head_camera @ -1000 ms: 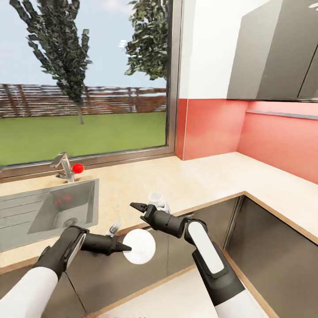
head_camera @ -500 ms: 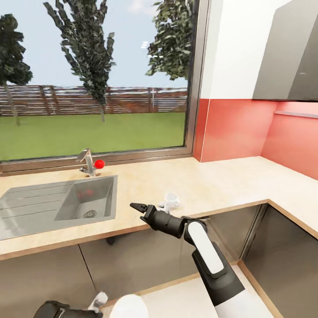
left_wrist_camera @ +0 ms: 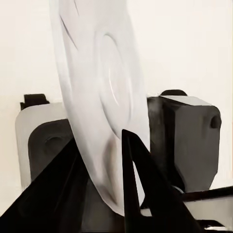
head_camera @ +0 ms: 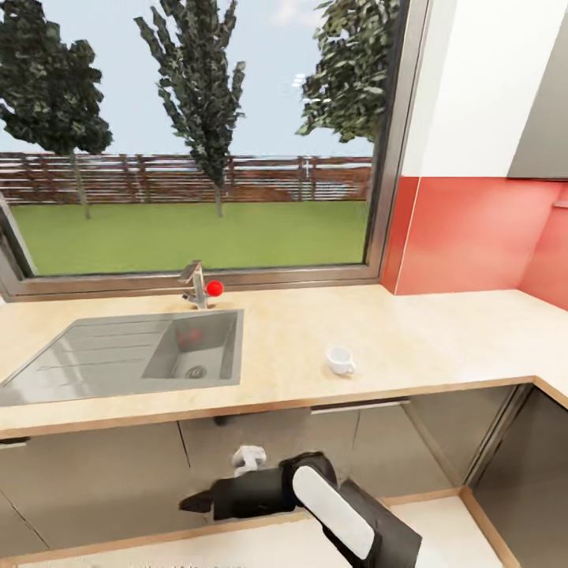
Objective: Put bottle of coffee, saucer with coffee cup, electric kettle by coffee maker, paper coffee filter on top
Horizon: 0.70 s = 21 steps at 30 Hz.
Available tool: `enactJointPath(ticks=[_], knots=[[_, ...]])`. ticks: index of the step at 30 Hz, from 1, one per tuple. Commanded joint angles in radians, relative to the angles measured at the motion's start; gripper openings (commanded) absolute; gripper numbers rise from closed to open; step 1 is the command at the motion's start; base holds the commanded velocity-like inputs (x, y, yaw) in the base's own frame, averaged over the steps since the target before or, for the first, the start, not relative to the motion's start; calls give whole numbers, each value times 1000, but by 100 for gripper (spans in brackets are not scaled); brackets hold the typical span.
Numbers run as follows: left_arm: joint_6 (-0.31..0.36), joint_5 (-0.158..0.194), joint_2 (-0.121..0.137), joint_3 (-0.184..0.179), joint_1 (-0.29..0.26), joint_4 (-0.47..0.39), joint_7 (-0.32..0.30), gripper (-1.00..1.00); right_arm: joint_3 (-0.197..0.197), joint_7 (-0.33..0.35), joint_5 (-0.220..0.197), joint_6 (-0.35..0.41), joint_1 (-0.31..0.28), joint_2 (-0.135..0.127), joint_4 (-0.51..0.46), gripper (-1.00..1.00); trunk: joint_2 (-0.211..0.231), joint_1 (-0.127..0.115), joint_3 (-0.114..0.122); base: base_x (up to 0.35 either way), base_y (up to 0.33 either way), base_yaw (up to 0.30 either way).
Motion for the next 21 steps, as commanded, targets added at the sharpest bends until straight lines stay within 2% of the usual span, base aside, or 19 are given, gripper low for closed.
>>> enactJointPath(ticks=[1,3,6,8,9,11,12,15,17,19,21], knots=[[-3,-8,-1,11,-1,13,16,-100,33,-8,-14,-1,-1,-15,50,100,-1,0,-1,0,0,278],[-12,-8,-1,11,-1,26,36,-100,64,-8,-13,-14,0,-28,143,100,-1,0,-1,0,0,278],[-21,-9,-4,12,-1,37,52,-100,90,-7,-1,-90,0,-37,388,100,-1,0,-1,0,0,278],[-26,-10,-8,12,-1,39,56,-100,120,-6,21,-166,0,-37,560,100,-1,0,-1,0,0,278],[-43,-10,-10,12,-1,40,59,-100,163,-6,39,-250,2,-35,725,100,-1,0,-1,0,0,278],[-75,-10,-12,12,-1,42,68,-100,186,-6,45,-301,6,-34,838,100,-1,0,-2,0,0,278],[-95,-10,-14,11,-1,43,87,-100,198,-7,49,-339,13,-33,941,100,-1,0,-2,0,0,278],[-113,-8,-19,9,-1,52,162,-100,209,-7,51,-384,22,-33,1117,100,-1,0,-2,0,0,278],[-119,-9,-23,8,-1,89,225,-100,209,-3,52,-394,36,-39,1174,100,-1,0,-3,0,0,278],[-121,-10,-24,9,-1,101,243,-100,210,12,52,-396,48,-41,1183,100,-1,0,-4,0,0,277],[-122,-8,-25,10,-1,110,254,-100,210,73,53,-397,61,-41,1189,100,-1,0,-5,0,0,275]])
